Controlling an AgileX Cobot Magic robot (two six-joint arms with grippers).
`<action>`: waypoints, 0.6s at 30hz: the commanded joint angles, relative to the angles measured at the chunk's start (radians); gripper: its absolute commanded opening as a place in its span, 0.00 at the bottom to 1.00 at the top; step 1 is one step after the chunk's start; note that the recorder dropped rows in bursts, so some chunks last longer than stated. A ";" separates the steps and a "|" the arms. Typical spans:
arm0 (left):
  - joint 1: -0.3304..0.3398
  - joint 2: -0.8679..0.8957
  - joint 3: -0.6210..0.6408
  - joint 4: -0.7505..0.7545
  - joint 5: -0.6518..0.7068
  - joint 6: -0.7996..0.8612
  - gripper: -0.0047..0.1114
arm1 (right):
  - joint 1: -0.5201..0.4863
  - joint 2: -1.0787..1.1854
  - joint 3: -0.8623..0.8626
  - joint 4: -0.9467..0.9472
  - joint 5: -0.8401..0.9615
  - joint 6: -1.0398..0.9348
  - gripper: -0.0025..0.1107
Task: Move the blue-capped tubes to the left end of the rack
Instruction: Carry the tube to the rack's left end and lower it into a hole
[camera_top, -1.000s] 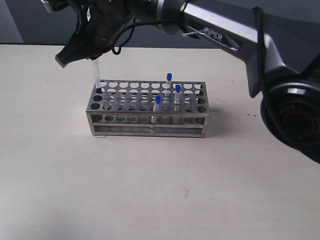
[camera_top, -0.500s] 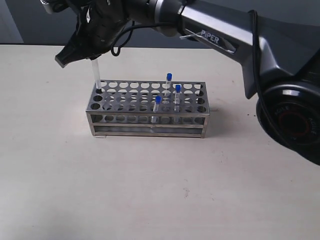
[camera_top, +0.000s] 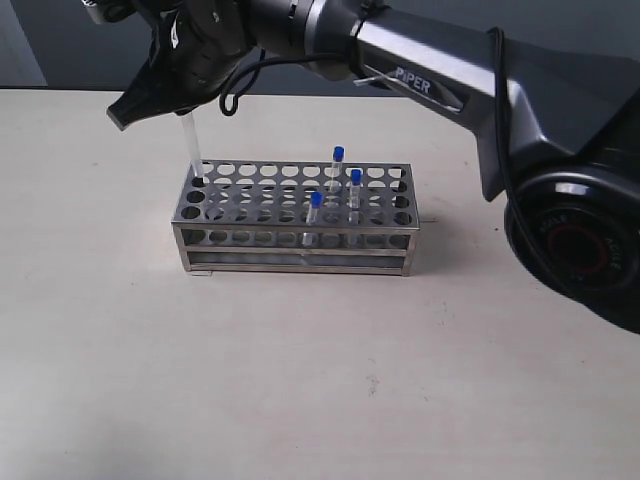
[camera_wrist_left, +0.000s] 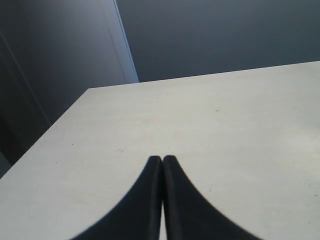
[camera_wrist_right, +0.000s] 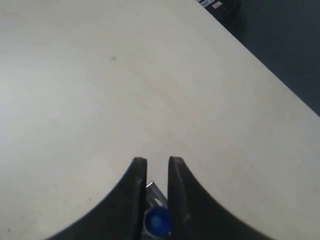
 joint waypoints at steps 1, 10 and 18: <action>0.004 0.004 -0.002 -0.001 -0.014 -0.003 0.04 | -0.002 0.014 0.005 -0.065 0.023 0.045 0.02; 0.004 0.004 -0.002 -0.001 -0.014 -0.003 0.04 | -0.002 0.018 0.005 -0.083 0.018 0.080 0.02; 0.004 0.004 -0.002 -0.001 -0.014 -0.003 0.04 | -0.002 0.007 0.005 -0.081 -0.042 0.083 0.02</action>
